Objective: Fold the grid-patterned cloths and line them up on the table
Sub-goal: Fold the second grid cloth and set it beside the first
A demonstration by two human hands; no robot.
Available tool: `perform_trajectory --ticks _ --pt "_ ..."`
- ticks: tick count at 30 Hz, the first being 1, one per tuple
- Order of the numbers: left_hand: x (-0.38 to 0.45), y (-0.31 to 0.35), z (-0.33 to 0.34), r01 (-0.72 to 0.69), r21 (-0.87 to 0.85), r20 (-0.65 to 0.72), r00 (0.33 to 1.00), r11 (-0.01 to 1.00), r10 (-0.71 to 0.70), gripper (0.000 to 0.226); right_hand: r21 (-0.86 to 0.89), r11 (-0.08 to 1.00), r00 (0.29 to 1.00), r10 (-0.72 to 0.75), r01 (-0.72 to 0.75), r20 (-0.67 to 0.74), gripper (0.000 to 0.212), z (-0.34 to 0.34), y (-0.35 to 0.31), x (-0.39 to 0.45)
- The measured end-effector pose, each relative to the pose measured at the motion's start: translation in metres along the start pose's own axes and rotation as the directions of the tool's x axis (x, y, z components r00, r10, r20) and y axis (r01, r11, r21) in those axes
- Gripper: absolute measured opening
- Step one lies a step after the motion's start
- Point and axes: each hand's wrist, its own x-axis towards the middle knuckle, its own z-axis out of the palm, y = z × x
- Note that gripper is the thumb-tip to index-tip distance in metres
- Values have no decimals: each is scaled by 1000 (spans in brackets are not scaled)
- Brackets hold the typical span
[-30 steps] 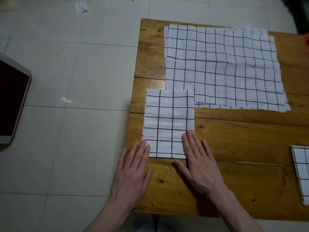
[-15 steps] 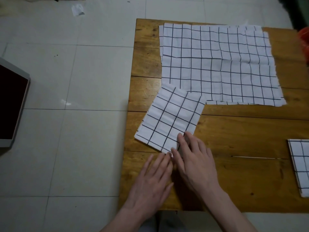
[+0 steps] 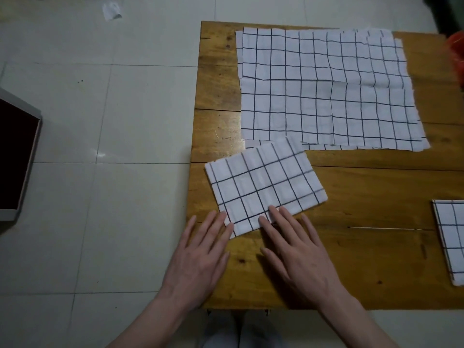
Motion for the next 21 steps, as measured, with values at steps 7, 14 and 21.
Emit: perform_trajectory --ticks 7,14,21 --pt "9 -18 0 106 -35 -42 993 994 -108 60 49 995 996 85 -84 -27 69 15 -25 -6" --pt "10 22 3 -6 -101 -47 999 995 1 70 32 999 995 38 -35 -96 66 15 -31 -6" --pt "11 36 15 -11 -78 37 999 997 13 76 41 998 993 -36 41 -113 65 18 -41 -4"
